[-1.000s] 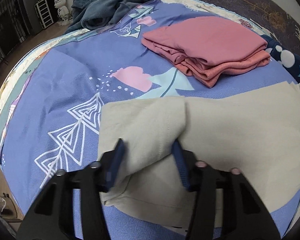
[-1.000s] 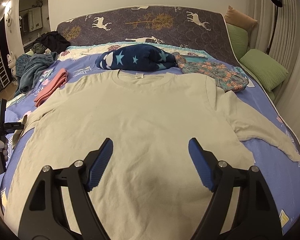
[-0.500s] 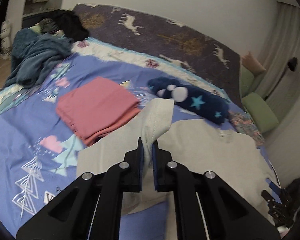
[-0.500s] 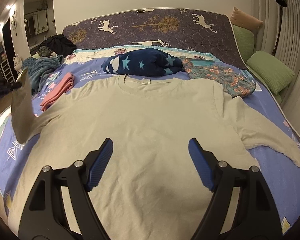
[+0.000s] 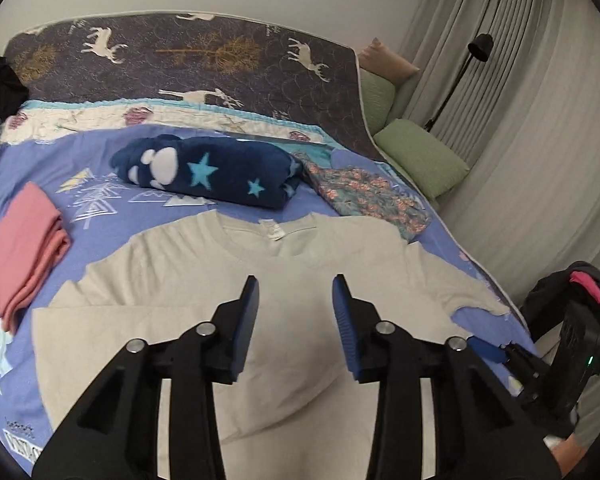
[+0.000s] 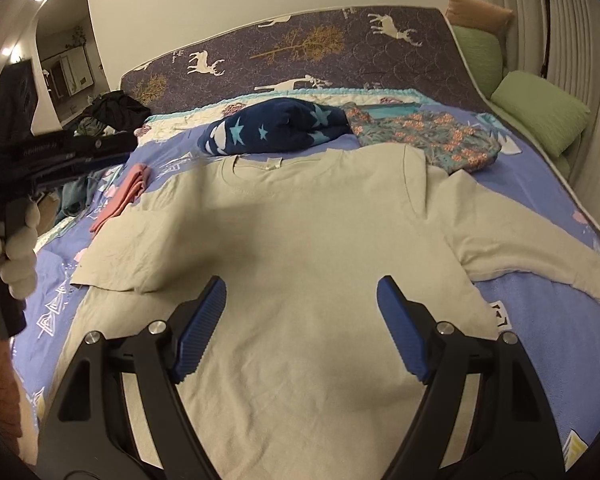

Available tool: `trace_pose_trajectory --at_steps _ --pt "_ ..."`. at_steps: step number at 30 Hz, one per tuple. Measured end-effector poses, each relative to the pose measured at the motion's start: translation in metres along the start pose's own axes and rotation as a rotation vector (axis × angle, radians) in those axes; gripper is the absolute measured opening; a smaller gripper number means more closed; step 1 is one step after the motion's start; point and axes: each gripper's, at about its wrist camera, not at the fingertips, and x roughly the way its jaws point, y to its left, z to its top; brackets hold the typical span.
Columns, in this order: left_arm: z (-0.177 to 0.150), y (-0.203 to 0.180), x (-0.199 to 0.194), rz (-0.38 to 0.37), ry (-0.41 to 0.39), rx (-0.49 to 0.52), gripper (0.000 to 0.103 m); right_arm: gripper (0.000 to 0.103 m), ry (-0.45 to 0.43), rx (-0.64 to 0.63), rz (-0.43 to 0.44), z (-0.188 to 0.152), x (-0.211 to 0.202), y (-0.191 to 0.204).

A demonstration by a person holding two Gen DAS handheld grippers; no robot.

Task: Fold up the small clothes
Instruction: 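Fold the held sleeve across the shirt body and open the left gripper, then grasp the shirt side edge with the right gripper and fold it inward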

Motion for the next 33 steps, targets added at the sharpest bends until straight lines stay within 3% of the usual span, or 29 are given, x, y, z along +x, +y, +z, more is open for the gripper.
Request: trace_pose_trajectory --at_steps 4,10,12,15,18,19,20,21,22,27,31,33 --pt "-0.026 0.011 -0.024 0.103 -0.026 0.043 0.051 0.079 0.070 0.014 0.116 0.006 0.018 -0.006" --pt "-0.084 0.039 -0.033 0.276 0.089 0.121 0.052 0.079 0.236 0.060 0.339 0.024 0.077 0.003" --pt "-0.102 0.055 -0.034 0.317 0.123 0.096 0.053 0.079 0.282 0.064 0.376 0.031 0.097 0.009" --pt "-0.118 0.077 -0.034 0.406 0.142 0.086 0.064 0.079 0.356 0.077 0.416 0.041 0.133 0.020" --pt "-0.124 0.104 -0.035 0.474 0.152 0.028 0.064 0.081 0.377 0.061 0.390 0.044 0.161 0.038" --pt "-0.124 0.110 -0.035 0.478 0.152 -0.001 0.064 0.065 0.364 0.049 0.381 0.045 0.161 0.042" --pt "-0.124 0.120 -0.036 0.486 0.148 -0.039 0.064 0.039 0.353 0.029 0.398 0.046 0.161 0.050" --pt "-0.125 0.126 -0.037 0.491 0.141 -0.066 0.064 0.007 0.369 0.022 0.445 0.048 0.161 0.055" --pt "-0.124 0.131 -0.037 0.494 0.137 -0.083 0.064 0.005 0.365 0.047 0.486 0.053 0.155 0.059" --pt "-0.124 0.136 -0.030 0.506 0.138 -0.087 0.068 0.005 0.143 0.029 0.487 0.095 0.093 0.047" --pt "-0.124 0.131 -0.018 0.485 0.149 -0.072 0.068 0.005 0.046 0.021 0.377 0.119 0.061 0.011" --pt "-0.124 0.128 -0.014 0.481 0.151 -0.068 0.068 0.005 0.045 0.049 0.343 0.119 0.060 -0.008"
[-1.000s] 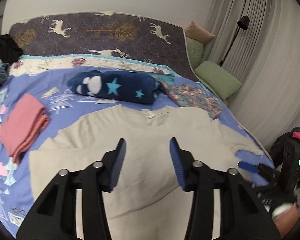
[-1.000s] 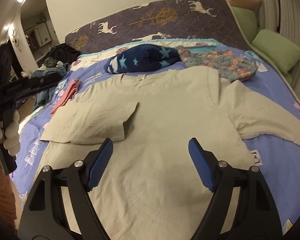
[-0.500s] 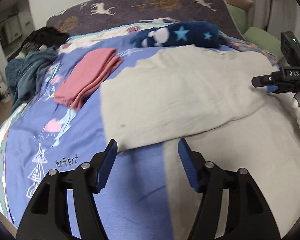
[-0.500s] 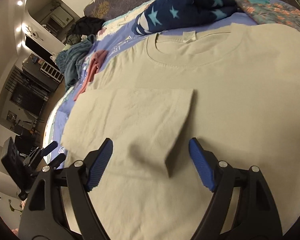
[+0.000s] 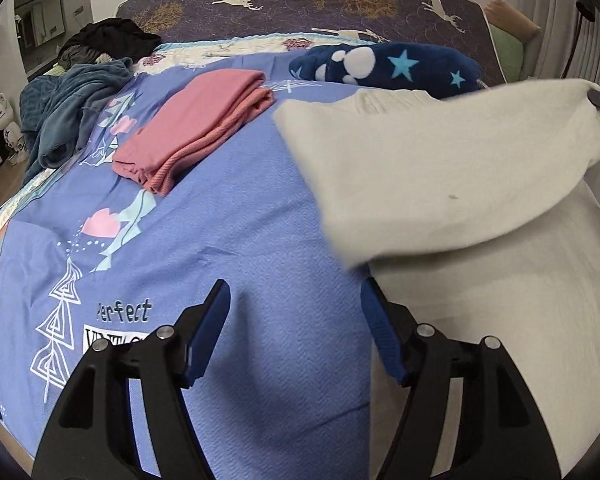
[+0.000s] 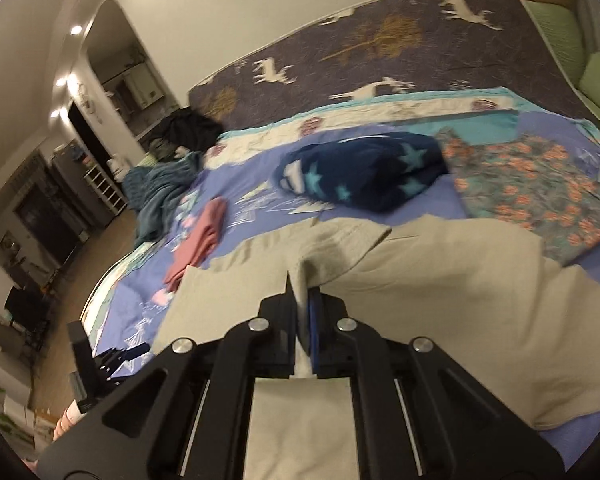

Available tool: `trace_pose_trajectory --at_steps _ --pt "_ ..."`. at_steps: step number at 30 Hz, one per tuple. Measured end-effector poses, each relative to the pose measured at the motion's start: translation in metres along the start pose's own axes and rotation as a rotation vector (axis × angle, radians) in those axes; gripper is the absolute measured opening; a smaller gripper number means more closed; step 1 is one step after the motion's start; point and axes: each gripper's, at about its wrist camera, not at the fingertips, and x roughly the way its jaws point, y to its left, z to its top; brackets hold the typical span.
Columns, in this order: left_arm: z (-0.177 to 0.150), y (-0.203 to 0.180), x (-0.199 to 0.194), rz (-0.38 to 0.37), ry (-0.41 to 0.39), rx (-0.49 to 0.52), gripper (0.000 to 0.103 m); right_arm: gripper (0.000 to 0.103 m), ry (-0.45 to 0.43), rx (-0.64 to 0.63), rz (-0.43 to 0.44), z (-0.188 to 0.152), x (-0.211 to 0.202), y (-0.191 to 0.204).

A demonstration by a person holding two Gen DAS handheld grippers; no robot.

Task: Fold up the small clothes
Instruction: 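Grasp the shirt side edge with the right gripper and fold it inward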

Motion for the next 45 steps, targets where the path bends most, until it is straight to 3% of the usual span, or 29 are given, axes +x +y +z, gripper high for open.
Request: trace_pose_trajectory --at_steps 10,13,16,21,26,28,29,30,31,33,35,37,38,40,43,45 --pt "0.007 -0.015 0.003 -0.042 0.001 0.015 0.068 0.006 0.049 0.150 -0.165 -0.025 0.005 -0.093" --pt "0.009 -0.018 0.007 -0.058 0.011 0.013 0.068 0.006 0.068 0.201 -0.168 -0.032 0.008 -0.110" --pt "0.012 -0.019 0.008 -0.088 0.010 0.001 0.068 0.008 0.077 0.216 -0.166 -0.035 0.012 -0.114" --pt "0.019 -0.018 0.009 -0.202 0.019 -0.036 0.056 0.013 0.078 0.180 -0.195 -0.035 0.013 -0.108" --pt "0.023 -0.013 0.014 -0.314 0.037 -0.081 0.054 0.013 0.083 0.176 -0.209 -0.038 0.014 -0.109" --pt "0.025 -0.012 0.017 -0.356 0.045 -0.102 0.039 0.013 0.082 0.179 -0.210 -0.038 0.014 -0.110" --pt "0.027 -0.011 0.018 -0.421 0.051 -0.123 0.010 0.013 0.075 0.182 -0.206 -0.038 0.013 -0.110" --pt "0.028 -0.010 0.016 -0.470 0.050 -0.151 0.008 0.013 0.061 0.184 -0.190 -0.038 0.010 -0.108" --pt "0.030 -0.009 0.011 -0.474 0.027 -0.162 0.007 0.013 0.049 0.186 -0.177 -0.037 0.008 -0.107" --pt "0.031 -0.011 0.000 -0.420 -0.014 -0.120 0.004 0.013 0.031 0.184 -0.164 -0.036 0.004 -0.105" --pt "0.030 -0.009 -0.004 -0.370 -0.018 -0.104 0.000 0.016 0.069 0.160 -0.272 -0.037 0.008 -0.106" --pt "0.025 -0.002 -0.005 -0.321 -0.019 -0.110 0.000 0.025 0.132 0.126 -0.411 -0.044 0.016 -0.110" --pt "0.023 0.003 -0.005 -0.303 -0.019 -0.114 0.000 0.025 0.141 0.127 -0.414 -0.046 0.017 -0.112" --pt "0.018 0.014 -0.003 -0.292 -0.016 -0.139 0.000 0.036 0.160 0.172 -0.353 -0.052 0.017 -0.118" --pt "0.016 0.023 0.000 -0.335 -0.004 -0.168 0.005 0.048 0.149 0.242 -0.274 -0.051 0.015 -0.126" --pt "0.018 0.019 0.004 -0.363 0.002 -0.169 0.035 0.055 0.146 0.288 -0.215 -0.047 0.017 -0.131"
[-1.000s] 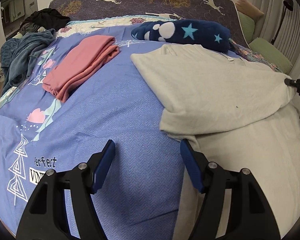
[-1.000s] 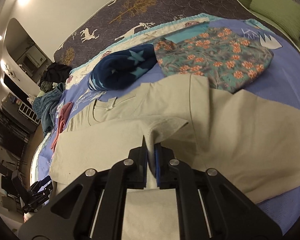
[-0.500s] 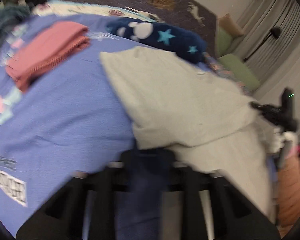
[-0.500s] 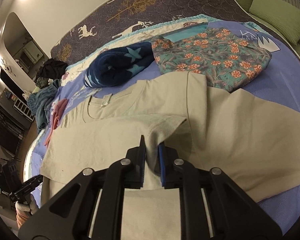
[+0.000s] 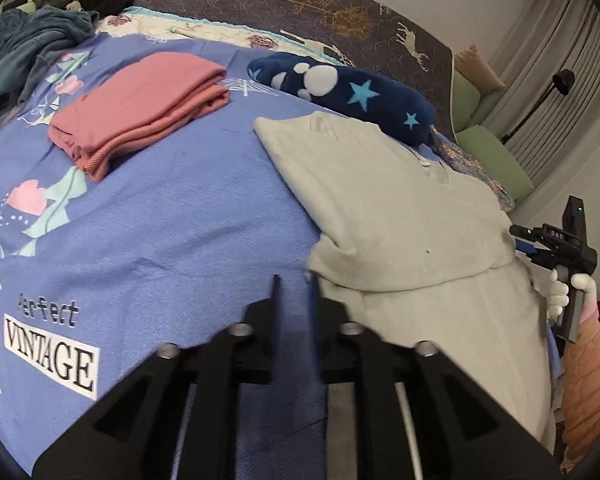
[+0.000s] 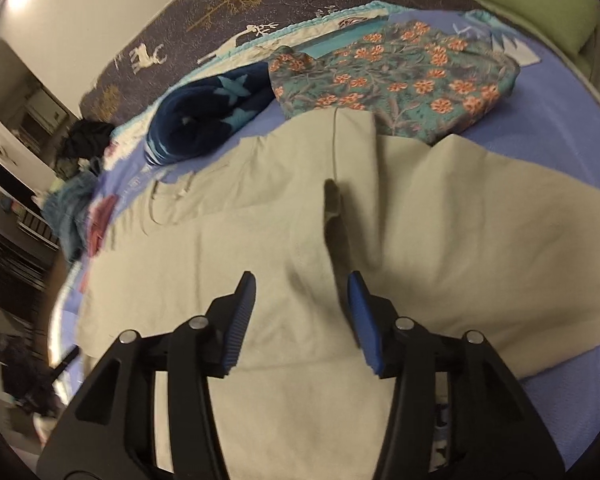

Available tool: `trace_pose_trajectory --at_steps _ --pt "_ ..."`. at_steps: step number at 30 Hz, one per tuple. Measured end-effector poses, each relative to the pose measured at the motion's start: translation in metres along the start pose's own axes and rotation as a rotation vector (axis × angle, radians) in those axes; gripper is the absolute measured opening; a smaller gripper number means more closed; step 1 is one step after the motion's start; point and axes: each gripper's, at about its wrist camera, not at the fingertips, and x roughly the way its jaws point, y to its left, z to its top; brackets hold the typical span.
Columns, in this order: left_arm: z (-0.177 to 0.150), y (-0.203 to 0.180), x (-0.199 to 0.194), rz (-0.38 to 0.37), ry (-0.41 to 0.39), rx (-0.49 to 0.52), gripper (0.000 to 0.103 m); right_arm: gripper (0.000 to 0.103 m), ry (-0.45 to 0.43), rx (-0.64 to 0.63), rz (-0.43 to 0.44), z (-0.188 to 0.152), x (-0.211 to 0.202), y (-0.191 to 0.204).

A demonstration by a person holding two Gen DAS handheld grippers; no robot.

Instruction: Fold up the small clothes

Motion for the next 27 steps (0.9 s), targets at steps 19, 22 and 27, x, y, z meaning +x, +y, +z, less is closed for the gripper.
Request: trace_pose_trajectory --at_steps 19,22,27 --pt "-0.001 -0.008 0.016 0.001 -0.013 0.036 0.020 0.053 -0.204 -0.171 -0.373 0.020 0.001 0.069" --pt "-0.002 -0.004 0.014 -0.039 -0.021 0.007 0.038 0.053 -0.132 -0.382 -0.227 0.013 0.022 0.145" --pt "0.001 -0.010 0.019 -0.029 -0.019 0.032 0.040 0.053 -0.009 -0.692 -0.027 -0.018 0.074 0.290"
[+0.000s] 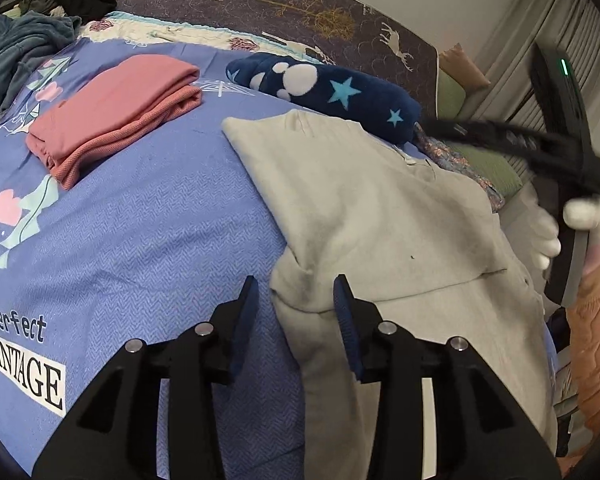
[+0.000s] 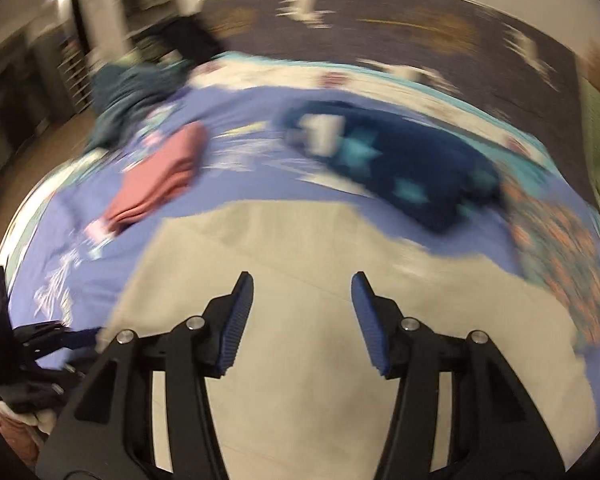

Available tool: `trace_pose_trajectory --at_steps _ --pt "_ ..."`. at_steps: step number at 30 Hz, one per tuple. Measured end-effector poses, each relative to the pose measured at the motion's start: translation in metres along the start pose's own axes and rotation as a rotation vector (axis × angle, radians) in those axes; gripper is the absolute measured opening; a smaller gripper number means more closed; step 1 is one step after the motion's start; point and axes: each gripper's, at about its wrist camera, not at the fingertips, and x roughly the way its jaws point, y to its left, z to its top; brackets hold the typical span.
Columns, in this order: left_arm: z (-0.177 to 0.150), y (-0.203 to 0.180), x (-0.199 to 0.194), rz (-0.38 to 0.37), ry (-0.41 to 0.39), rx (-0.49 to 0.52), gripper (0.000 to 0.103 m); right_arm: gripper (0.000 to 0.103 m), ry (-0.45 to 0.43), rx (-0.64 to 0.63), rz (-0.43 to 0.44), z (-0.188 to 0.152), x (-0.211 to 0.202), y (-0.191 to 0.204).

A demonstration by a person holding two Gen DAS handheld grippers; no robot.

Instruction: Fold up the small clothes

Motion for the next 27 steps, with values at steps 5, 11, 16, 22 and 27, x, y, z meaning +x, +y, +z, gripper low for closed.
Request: trace_pose_trajectory --at_steps 5,11,16,22,27 --pt "0.007 0.004 0.004 -0.007 0.001 -0.002 0.040 0.051 0.116 -0.190 0.046 0.042 0.072 0.105" --pt "0.015 0.009 0.013 -0.047 0.027 -0.014 0.011 0.005 0.242 -0.243 -0.038 0.052 0.141 0.133" --pt "0.014 0.018 0.005 0.004 0.033 -0.098 0.009 0.001 0.107 -0.098 0.035 0.081 0.131 0.114" --pt "0.007 0.017 -0.006 0.024 0.000 -0.059 0.017 0.001 0.107 -0.008 0.125 0.080 0.136 0.090" --pt "-0.012 0.023 -0.035 -0.085 -0.008 -0.075 0.036 0.008 0.033 -0.030 0.224 0.050 0.063 0.068"
